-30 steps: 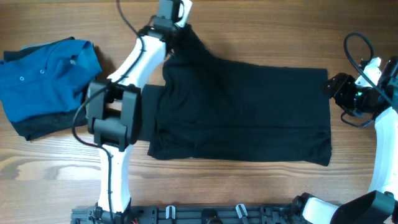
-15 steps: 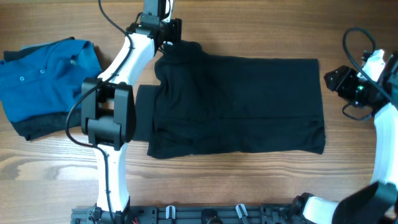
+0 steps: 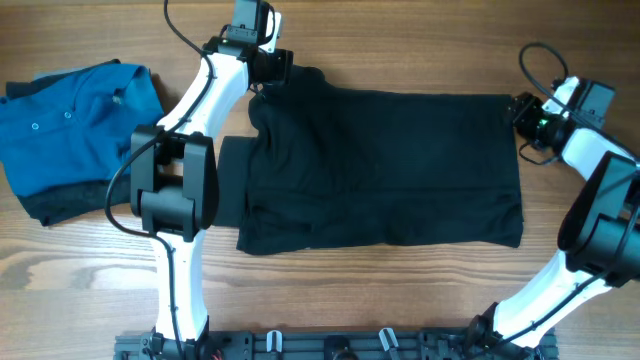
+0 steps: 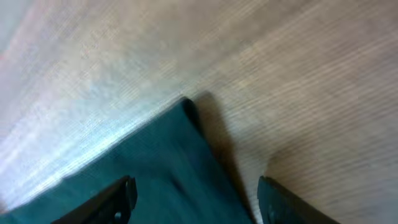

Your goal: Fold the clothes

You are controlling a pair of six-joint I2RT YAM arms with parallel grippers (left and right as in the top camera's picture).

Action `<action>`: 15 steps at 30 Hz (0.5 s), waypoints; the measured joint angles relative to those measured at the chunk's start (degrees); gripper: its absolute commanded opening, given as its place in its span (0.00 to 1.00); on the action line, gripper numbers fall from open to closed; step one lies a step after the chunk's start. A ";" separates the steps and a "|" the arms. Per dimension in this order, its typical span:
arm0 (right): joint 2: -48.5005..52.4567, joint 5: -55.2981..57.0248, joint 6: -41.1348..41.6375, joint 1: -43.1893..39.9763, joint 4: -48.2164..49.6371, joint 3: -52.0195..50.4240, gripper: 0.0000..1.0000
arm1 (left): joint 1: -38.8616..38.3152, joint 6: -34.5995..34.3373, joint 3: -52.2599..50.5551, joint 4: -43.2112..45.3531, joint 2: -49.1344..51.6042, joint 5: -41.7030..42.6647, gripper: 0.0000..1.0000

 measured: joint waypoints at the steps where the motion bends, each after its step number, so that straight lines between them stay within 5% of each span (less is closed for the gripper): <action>1: 0.04 0.11 1.05 0.46 1.46 0.00 0.61 | 0.00 0.00 0.00 -0.02 0.00 0.07 0.71; 6: 1.92 0.44 5.84 2.32 4.44 0.07 0.52 | 0.00 0.00 0.00 -0.96 0.00 0.09 0.72; 13: 2.62 2.16 8.57 5.57 4.68 0.11 0.04 | 0.00 0.00 0.00 -1.84 0.00 0.09 0.72; 15: 2.62 2.82 10.12 5.40 4.68 0.11 0.05 | 0.00 0.00 0.00 -1.86 0.00 0.09 0.72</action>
